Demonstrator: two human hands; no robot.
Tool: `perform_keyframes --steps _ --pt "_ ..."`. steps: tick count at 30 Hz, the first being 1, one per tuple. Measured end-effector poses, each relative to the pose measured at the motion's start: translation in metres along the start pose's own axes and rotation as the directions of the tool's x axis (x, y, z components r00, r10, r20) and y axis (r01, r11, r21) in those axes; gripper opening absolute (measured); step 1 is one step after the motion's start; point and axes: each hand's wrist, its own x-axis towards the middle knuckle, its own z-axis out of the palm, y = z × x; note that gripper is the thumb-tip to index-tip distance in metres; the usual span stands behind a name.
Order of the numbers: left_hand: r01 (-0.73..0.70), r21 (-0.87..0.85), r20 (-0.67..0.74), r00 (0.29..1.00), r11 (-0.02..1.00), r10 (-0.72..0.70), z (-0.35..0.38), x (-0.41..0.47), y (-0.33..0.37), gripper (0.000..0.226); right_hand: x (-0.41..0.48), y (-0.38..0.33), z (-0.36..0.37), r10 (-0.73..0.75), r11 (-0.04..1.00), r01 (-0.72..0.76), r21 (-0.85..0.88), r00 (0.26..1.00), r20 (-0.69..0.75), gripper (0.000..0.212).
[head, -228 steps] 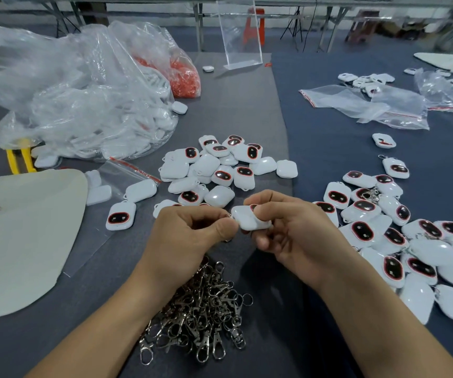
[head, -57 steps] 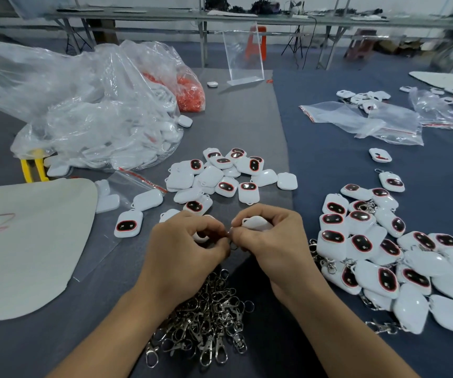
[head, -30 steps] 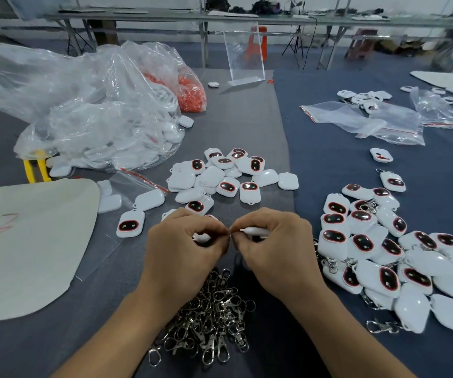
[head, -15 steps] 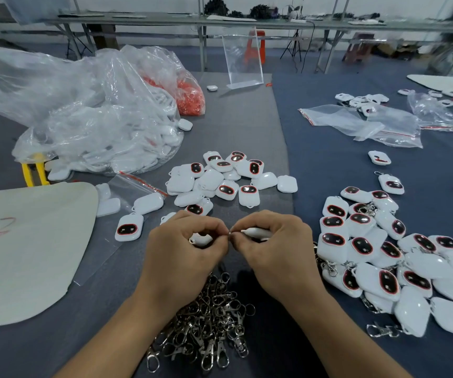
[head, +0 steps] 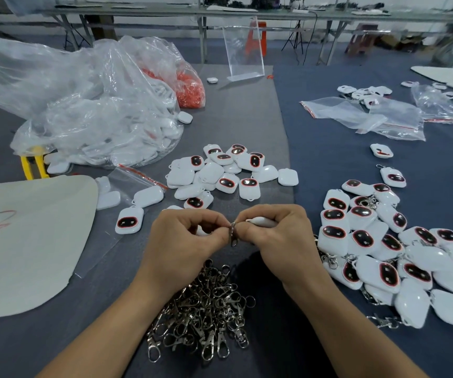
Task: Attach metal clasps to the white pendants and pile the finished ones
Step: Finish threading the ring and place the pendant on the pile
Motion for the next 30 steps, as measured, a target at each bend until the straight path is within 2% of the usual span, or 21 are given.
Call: perform_keyframes --steps 11,19,22,24,25,26,28,30 --pt "-0.025 -0.020 0.099 0.995 0.999 0.027 -0.002 0.001 -0.002 0.011 0.006 0.002 -0.008 0.090 0.993 -0.104 0.050 0.970 0.226 0.007" --pt "0.015 -0.081 0.160 0.987 0.997 -0.002 -0.003 -0.002 0.003 0.011 0.005 0.001 -0.008 0.092 0.992 -0.113 0.061 0.954 0.286 0.009" --pt "0.032 -0.093 0.096 0.995 0.995 -0.023 -0.001 -0.003 0.007 0.009 0.004 0.000 -0.007 0.074 0.995 -0.089 0.043 0.958 0.278 0.016" --pt "-0.020 0.041 -0.074 0.997 0.999 0.023 0.000 -0.004 0.007 0.005 0.004 0.001 -0.006 0.097 0.995 -0.097 -0.007 0.975 0.200 0.020" --pt "-0.068 0.203 -0.159 0.982 0.977 0.102 -0.001 -0.004 0.007 0.007 0.005 0.002 -0.005 0.112 0.994 -0.108 -0.032 0.981 0.156 0.026" --pt "-0.123 0.371 -0.178 0.963 0.921 0.200 -0.001 -0.004 0.008 0.008 0.005 0.005 -0.005 0.125 0.991 -0.119 -0.054 0.985 0.121 0.032" --pt "-0.253 0.588 -0.069 0.931 0.769 0.359 -0.001 -0.003 0.006 0.007 0.007 0.006 -0.005 0.146 0.987 -0.140 -0.074 0.987 0.072 0.031" --pt "-0.334 0.670 0.091 0.923 0.663 0.373 0.001 -0.001 0.003 0.010 0.009 0.007 -0.007 0.144 0.987 -0.141 -0.074 0.989 0.035 0.023"
